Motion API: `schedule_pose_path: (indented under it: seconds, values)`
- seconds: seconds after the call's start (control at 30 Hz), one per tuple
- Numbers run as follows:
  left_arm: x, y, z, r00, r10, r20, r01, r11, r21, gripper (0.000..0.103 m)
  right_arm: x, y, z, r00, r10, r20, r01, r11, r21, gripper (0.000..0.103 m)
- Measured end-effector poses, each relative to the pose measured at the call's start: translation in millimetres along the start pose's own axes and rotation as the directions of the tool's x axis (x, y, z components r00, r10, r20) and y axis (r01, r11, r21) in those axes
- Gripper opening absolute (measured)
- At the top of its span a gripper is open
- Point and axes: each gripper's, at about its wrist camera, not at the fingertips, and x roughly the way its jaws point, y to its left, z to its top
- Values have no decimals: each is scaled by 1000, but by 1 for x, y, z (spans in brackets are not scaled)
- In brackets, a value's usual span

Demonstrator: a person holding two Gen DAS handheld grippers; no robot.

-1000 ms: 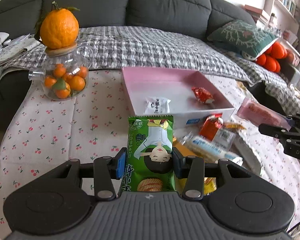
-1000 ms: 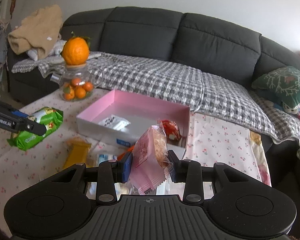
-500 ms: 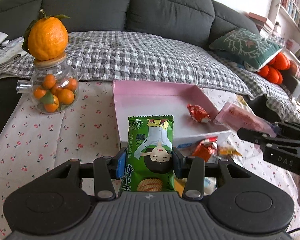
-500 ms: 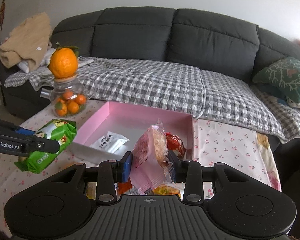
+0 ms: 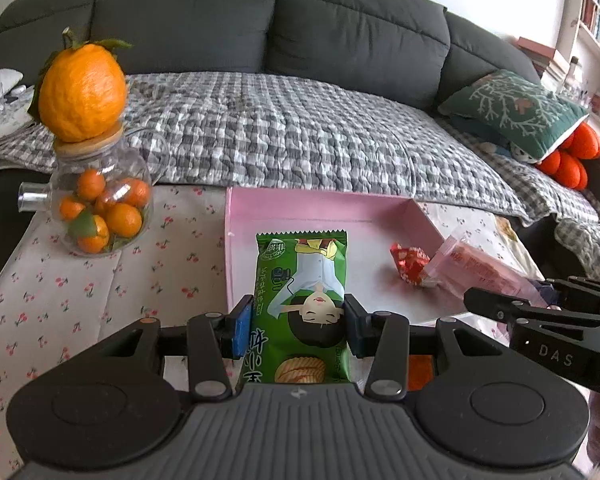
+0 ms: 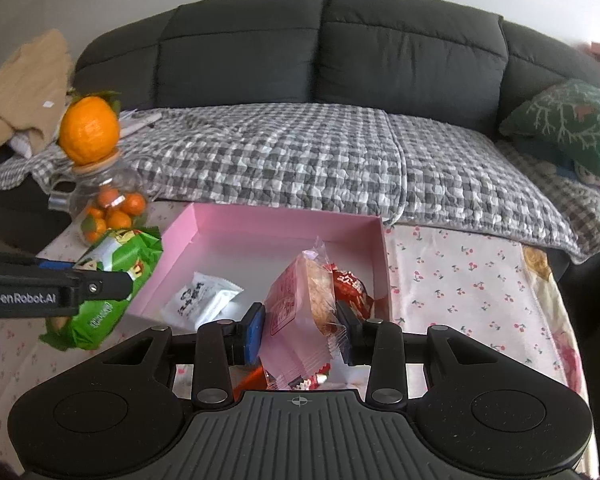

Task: Organize snacks
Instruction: 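Carry both packets into the pink box and open both grippers to release them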

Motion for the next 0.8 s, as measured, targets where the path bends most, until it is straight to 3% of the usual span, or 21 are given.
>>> schedule_pose_path:
  seconds: [0.43,0.8]
  values:
    - [43,-17,26,999,37,23,-38,999,18,42,40,-4,17,1000,1,17,-3,995,97,36]
    - [83,-3,35,998,62,-15,-61,998,33,42,77,0,20,1000,-10,-13,11,991,132,36]
